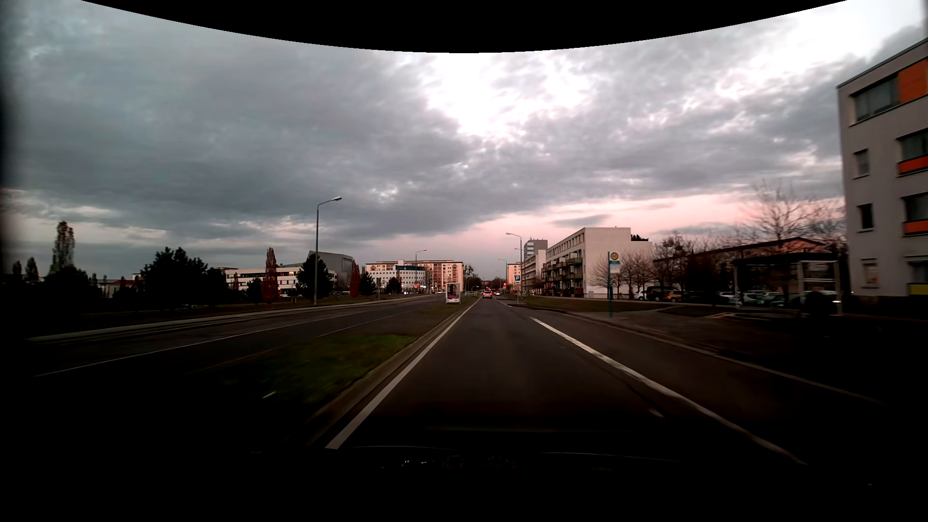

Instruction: Follow the waypoints while adhering to traffic rules and regulations

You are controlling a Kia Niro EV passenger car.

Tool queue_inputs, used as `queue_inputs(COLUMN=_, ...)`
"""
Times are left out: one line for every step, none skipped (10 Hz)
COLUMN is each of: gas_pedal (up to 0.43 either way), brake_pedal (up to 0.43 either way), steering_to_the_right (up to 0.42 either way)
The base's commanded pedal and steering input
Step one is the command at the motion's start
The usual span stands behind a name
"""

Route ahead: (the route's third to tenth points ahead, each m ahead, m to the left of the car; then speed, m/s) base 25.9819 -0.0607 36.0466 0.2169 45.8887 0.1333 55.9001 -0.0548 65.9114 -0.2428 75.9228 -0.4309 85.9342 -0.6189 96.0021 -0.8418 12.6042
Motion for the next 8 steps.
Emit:
queue_inputs(gas_pedal=0.098, brake_pedal=0.0, steering_to_the_right=-0.001)
queue_inputs(gas_pedal=0.098, brake_pedal=0.0, steering_to_the_right=-0.001)
queue_inputs(gas_pedal=0.098, brake_pedal=0.0, steering_to_the_right=-0.001)
queue_inputs(gas_pedal=0.098, brake_pedal=0.0, steering_to_the_right=-0.001)
queue_inputs(gas_pedal=0.098, brake_pedal=0.0, steering_to_the_right=-0.001)
queue_inputs(gas_pedal=0.098, brake_pedal=0.0, steering_to_the_right=-0.001)
queue_inputs(gas_pedal=0.087, brake_pedal=0.0, steering_to_the_right=-0.001)
queue_inputs(gas_pedal=0.087, brake_pedal=0.0, steering_to_the_right=-0.001)
